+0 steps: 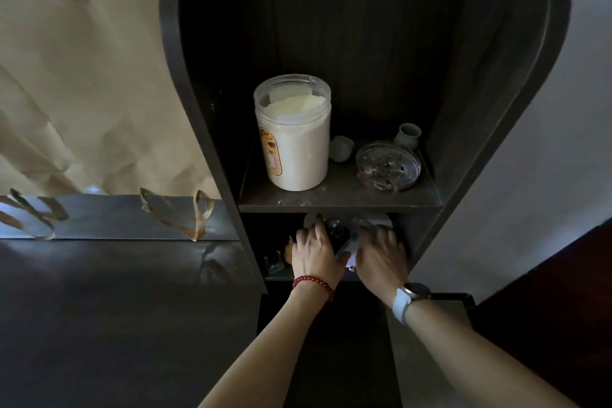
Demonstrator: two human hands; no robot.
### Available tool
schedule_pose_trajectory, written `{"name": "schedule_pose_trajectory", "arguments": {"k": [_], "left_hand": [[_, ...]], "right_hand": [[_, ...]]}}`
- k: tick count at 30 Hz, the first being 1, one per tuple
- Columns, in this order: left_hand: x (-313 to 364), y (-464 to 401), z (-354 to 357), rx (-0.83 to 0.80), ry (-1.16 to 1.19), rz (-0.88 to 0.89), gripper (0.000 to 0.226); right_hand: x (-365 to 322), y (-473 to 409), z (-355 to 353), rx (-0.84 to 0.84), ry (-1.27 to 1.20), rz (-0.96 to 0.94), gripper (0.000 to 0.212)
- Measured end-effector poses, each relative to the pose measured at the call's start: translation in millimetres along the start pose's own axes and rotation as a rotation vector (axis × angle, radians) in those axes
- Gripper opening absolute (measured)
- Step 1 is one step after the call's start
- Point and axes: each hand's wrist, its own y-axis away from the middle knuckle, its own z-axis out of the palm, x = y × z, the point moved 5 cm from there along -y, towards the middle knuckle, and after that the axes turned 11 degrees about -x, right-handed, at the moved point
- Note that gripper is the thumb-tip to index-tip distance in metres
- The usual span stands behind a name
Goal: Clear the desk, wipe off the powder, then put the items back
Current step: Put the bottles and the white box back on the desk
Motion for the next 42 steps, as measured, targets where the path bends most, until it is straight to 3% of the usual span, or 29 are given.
{"name": "schedule_pose_trajectory", "arguments": {"k": [3, 8, 11, 15, 19, 22, 26, 33, 37, 42], "left_hand": [[-3, -6, 1, 0.047, 0.023, -0.016, 0.078], [-11, 12, 1, 0.105, 0.093, 0.101, 0.066], [-31, 44, 3, 0.179, 0.165, 0.151, 0.061], [-75, 91, 10, 0.307, 0.256, 0.060, 0.060], [-121, 126, 20, 0.320, 0.302, -0.092, 0.058], [-146, 139, 29, 0.304, 0.320, -0.179, 0.058], [-167, 142, 37, 0.295, 0.331, -0.253, 0.058], [-179, 142, 46, 0.345, 0.321, -0.288, 0.059], [-183, 144, 48, 0.342, 0.298, -0.303, 0.058], [-187, 149, 52, 0.358, 0.298, -0.336, 0.058]], "right_hand": [[1, 2, -3, 0.004, -0.050, 0.041, 0.044], [5, 20, -3, -0.007, -0.202, 0.059, 0.047], [6, 55, -5, 0.094, -0.389, -0.008, 0.049], [8, 105, 21, 0.160, -0.504, -0.165, 0.049], [8, 147, 80, -0.059, -0.494, -0.196, 0.047], [13, 156, 137, -0.271, -0.380, -0.196, 0.053], [21, 138, 188, -0.528, -0.102, -0.153, 0.040], [13, 109, 230, -0.643, -0.036, -0.335, 0.046], [16, 103, 248, -0.799, 0.167, -0.358, 0.073], [15, 105, 255, -0.872, 0.305, -0.387, 0.085]]}}
